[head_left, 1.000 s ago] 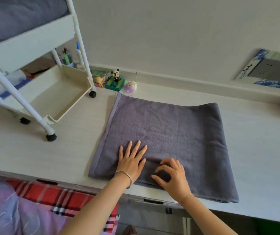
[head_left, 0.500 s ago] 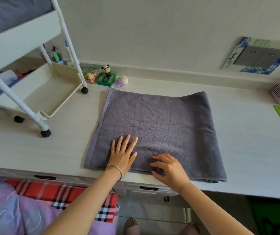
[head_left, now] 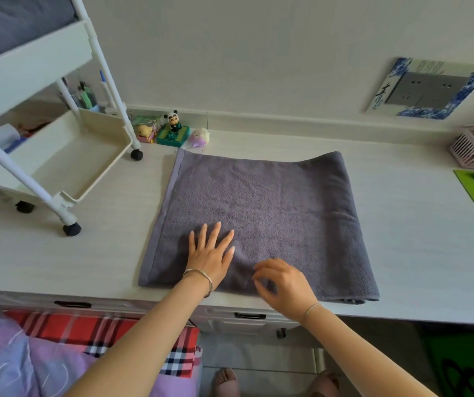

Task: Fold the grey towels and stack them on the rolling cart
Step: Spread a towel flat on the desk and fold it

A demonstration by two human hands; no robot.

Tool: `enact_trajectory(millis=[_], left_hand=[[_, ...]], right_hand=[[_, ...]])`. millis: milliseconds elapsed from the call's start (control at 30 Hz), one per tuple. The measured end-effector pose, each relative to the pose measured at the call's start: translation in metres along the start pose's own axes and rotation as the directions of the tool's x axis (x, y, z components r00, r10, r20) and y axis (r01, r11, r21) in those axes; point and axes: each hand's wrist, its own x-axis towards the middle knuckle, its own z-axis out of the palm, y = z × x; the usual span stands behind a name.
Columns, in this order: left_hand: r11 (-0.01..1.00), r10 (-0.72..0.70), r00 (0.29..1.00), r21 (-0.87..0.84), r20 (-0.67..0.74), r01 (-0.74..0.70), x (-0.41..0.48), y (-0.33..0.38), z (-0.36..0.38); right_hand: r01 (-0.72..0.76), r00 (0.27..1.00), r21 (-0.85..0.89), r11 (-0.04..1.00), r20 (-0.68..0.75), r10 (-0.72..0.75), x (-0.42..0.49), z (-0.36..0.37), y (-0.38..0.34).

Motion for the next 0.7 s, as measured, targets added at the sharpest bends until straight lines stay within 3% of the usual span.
enact_trajectory(millis=[100, 200, 300, 433, 500, 567, 633, 700], left_hand=[[1.000, 0.013, 1.000, 0.027, 0.021, -0.013, 0.012, 0.019, 0.002], [0.999, -0.017, 1.000, 0.032, 0.017, 0.017, 0.017, 0.028, 0.014], [0.998, -0.032, 0.999, 0.051, -0.001, 0.032, 0.020, 0.026, 0.021], [0.999, -0.036, 0.999, 0.036, 0.002, 0.036, 0.023, 0.026, 0.022], [0.999, -0.034, 0.999, 0.035, 0.005, 0.033, 0.026, 0.028, 0.022], [0.997, -0.035, 0.999, 0.068, 0.025, 0.034, 0.028, 0.031, 0.019], [0.998, -0.036, 0.999, 0.058, 0.019, 0.035, 0.033, 0.038, 0.010], [1.000, -0.026, 0.999, -0.001, -0.024, 0.026, 0.040, 0.050, 0.004]], right_hand=[[-0.212, 0.975, -0.014, 0.977, -0.074, 0.210, 0.023, -0.002, 0.011], [-0.383, 0.912, -0.180, 0.906, 0.085, 0.402, 0.031, -0.003, 0.032], [-0.431, 0.856, -0.358, 0.828, 0.129, 0.501, 0.010, -0.017, 0.067], [-0.446, 0.824, -0.454, 0.771, 0.129, 0.552, -0.005, -0.036, 0.087], [-0.476, 0.832, -0.423, 0.771, 0.069, 0.551, -0.001, -0.040, 0.084], [-0.572, 0.814, -0.328, 0.752, -0.117, 0.569, 0.000, -0.049, 0.082], [-0.742, 0.669, -0.156, 0.652, -0.239, 0.704, 0.002, -0.065, 0.086], [-0.876, 0.458, 0.072, 0.477, -0.183, 0.870, 0.008, -0.085, 0.099]])
